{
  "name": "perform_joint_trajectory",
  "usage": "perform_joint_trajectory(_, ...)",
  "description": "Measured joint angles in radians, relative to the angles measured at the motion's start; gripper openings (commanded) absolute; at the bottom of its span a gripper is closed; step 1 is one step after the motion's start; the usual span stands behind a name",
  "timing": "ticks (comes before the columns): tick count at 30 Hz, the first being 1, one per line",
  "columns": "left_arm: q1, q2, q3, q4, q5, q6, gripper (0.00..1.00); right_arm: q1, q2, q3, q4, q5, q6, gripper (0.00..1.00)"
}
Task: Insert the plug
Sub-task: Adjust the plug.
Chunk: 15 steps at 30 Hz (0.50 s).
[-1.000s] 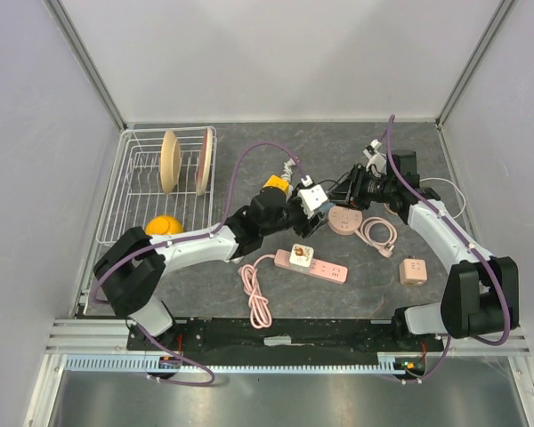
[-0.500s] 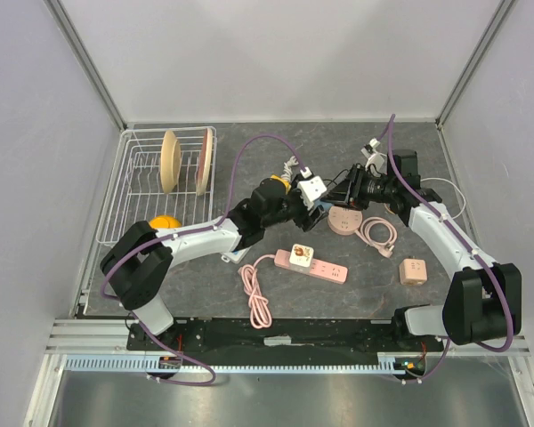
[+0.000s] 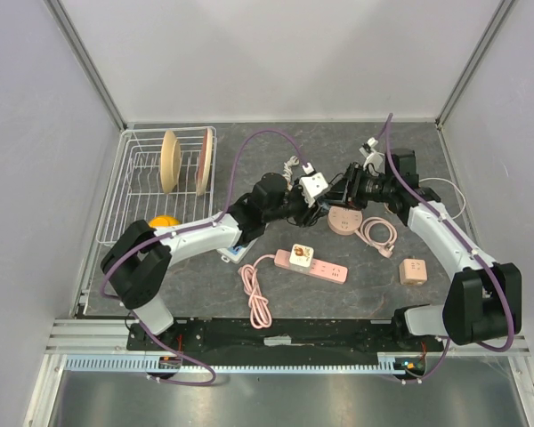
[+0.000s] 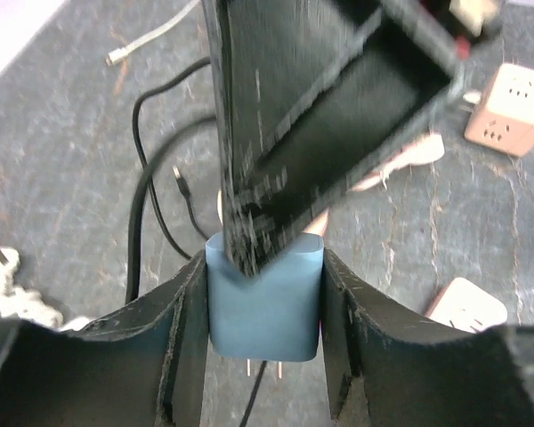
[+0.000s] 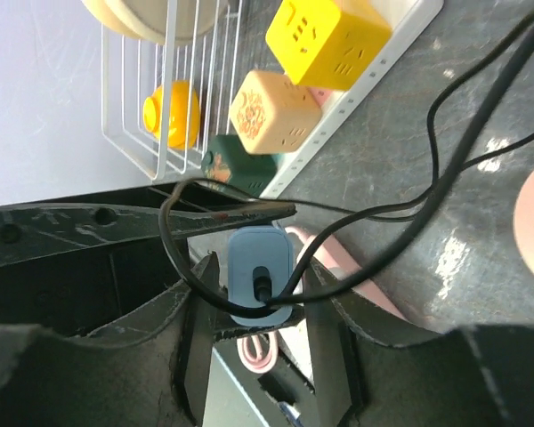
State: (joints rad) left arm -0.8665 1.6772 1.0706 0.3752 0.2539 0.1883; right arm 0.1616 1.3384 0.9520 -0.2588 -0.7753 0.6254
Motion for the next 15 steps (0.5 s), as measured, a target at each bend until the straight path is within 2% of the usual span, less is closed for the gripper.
perform_joint_trajectory(9,0.058,-0.080,0.001,-0.230,0.100,-0.038,0.02,-0.017,0.022,0.126,-0.013,0.160,-0.101,0.51)
perform_joint_trajectory(15,0.087,-0.147,0.023,-0.323,0.249,-0.086,0.02,-0.018,0.082,0.173,-0.065,0.371,-0.224,0.51)
